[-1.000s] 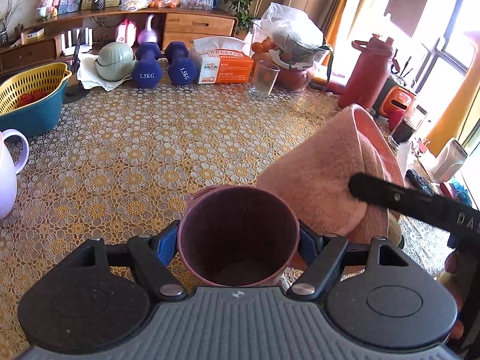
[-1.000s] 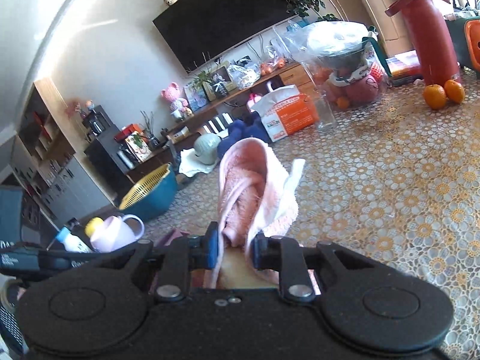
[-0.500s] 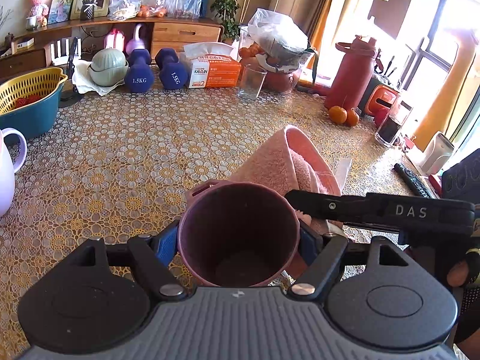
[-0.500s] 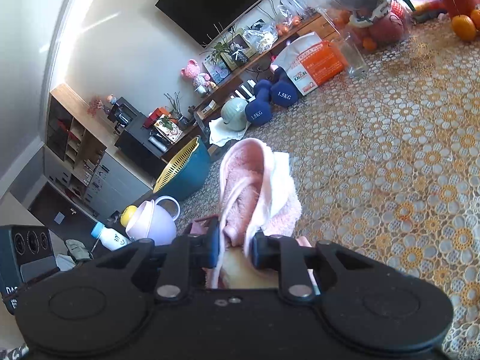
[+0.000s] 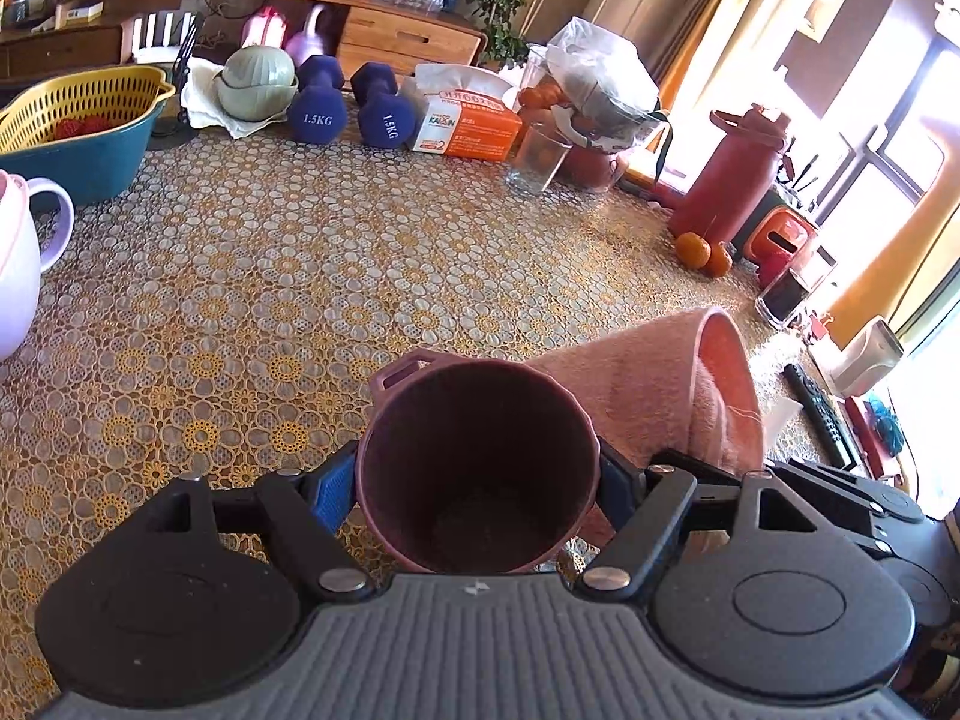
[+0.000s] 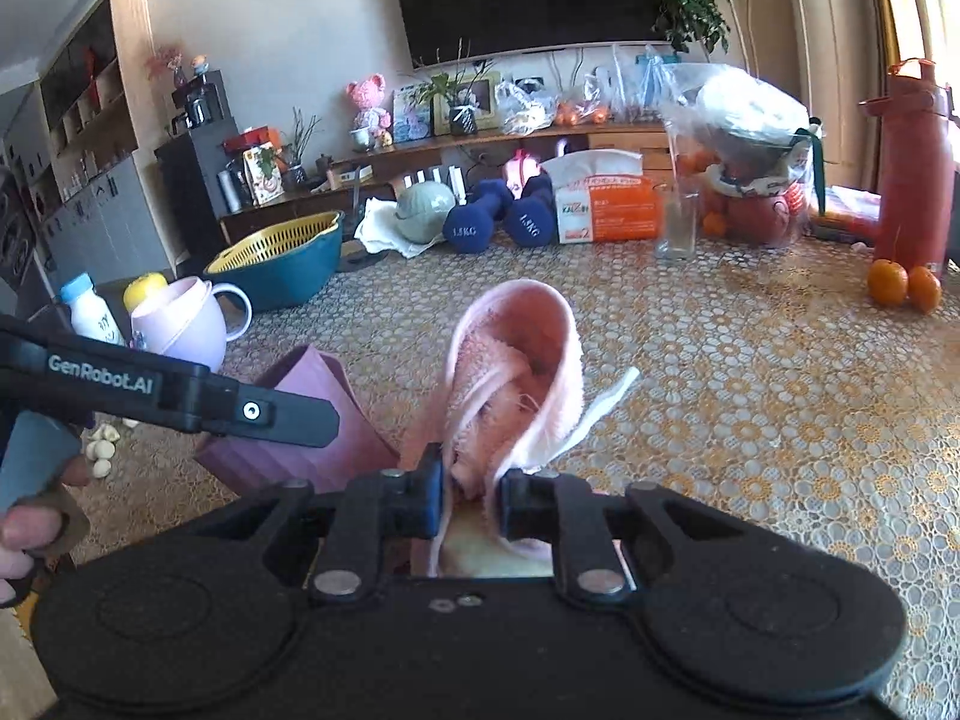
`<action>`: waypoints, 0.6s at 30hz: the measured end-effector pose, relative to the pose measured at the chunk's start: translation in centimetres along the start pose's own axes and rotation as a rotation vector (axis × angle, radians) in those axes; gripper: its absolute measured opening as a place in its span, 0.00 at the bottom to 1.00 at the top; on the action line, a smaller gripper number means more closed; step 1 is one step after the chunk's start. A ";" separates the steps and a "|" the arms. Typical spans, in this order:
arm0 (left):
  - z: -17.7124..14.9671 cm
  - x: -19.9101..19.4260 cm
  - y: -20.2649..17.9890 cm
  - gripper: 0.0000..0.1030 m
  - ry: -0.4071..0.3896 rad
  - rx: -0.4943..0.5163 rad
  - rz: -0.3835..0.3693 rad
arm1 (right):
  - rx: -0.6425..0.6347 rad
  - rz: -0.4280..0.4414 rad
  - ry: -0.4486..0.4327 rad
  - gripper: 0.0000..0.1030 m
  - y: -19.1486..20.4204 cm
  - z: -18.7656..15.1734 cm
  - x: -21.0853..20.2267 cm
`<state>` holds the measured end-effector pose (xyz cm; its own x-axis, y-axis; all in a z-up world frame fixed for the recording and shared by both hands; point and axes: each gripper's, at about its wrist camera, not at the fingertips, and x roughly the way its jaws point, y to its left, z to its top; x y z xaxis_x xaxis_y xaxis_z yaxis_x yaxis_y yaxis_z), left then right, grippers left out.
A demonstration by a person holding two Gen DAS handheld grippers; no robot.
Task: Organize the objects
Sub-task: 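Lift the mauve cup with the left gripper while the right raises the towel toward it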
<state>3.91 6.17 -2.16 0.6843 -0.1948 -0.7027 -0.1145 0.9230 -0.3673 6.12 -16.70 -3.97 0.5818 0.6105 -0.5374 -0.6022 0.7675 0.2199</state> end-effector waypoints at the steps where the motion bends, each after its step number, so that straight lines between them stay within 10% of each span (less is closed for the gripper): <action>1: 0.2 0.0 0.1 0.76 0.005 -0.011 0.003 | 0.007 0.014 -0.011 0.15 0.3 0.1 -0.5; 9: 0.5 -0.2 0.1 0.76 0.014 -0.019 0.048 | 0.049 0.152 0.024 0.15 2.8 0.8 -0.1; 18: 0.4 -0.2 -0.2 0.76 0.019 0.000 0.051 | 0.113 0.111 0.077 0.14 1.3 0.0 2.8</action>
<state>4.06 6.15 -1.72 0.6634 -0.1541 -0.7322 -0.1490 0.9317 -0.3311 6.98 -14.03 -5.17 0.4688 0.6792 -0.5648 -0.5924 0.7160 0.3693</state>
